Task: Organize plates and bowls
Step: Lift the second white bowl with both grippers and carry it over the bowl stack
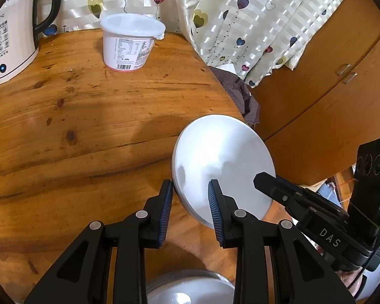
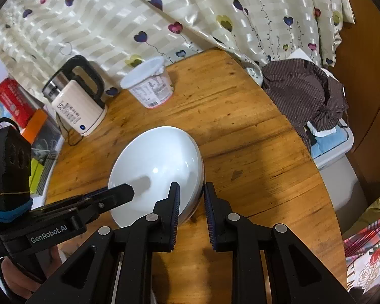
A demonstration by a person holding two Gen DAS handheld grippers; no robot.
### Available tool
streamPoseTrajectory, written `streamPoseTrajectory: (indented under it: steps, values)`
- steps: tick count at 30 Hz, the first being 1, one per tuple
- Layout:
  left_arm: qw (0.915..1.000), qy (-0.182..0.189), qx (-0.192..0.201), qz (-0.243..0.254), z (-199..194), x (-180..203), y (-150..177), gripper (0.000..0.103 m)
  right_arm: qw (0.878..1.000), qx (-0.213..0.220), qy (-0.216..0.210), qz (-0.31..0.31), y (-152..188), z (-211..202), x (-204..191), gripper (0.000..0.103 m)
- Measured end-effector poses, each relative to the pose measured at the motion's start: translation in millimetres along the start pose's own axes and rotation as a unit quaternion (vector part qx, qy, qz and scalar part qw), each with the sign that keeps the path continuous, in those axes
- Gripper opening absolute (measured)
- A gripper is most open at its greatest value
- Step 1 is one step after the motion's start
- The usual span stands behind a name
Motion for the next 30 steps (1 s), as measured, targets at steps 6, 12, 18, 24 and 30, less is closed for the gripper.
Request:
streamPoseTrajectory:
  steps: [6, 12, 18, 24, 30]
  values:
    - [0.9999, -0.002, 0.012, -0.001, -17, -3, 6, 0.03, 1.0, 0.007, -0.004, -0.009, 4, -11, -15, 0.019]
    - [0.9998, -0.004, 0.021, -0.004, -30, -6, 11, 0.03, 1.0, 0.013, -0.007, -0.021, 6, -21, -29, 0.019]
    - [0.9995, -0.003, 0.031, -0.007, -44, -7, 18, 0.03, 0.999, 0.019, -0.011, -0.031, 8, -31, -42, 0.019]
    - [0.999, -0.007, 0.042, -0.009, -63, -10, 27, 0.03, 0.999, 0.023, -0.018, -0.041, 15, -41, -56, 0.019]
    - [0.9985, -0.01, 0.053, -0.013, -79, -14, 40, 0.03, 0.998, 0.025, -0.025, -0.05, 24, -50, -69, 0.019]
Point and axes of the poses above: each gripper's, at about its wrist camera, not at the fingertips, and z roughly the way its jaws point, x to its right, y to its underside, the point moved 6 cm from there along z, roughly the way its jaws point, and after that the axes turned 12 degrees about -y, right-handed, at the moved point
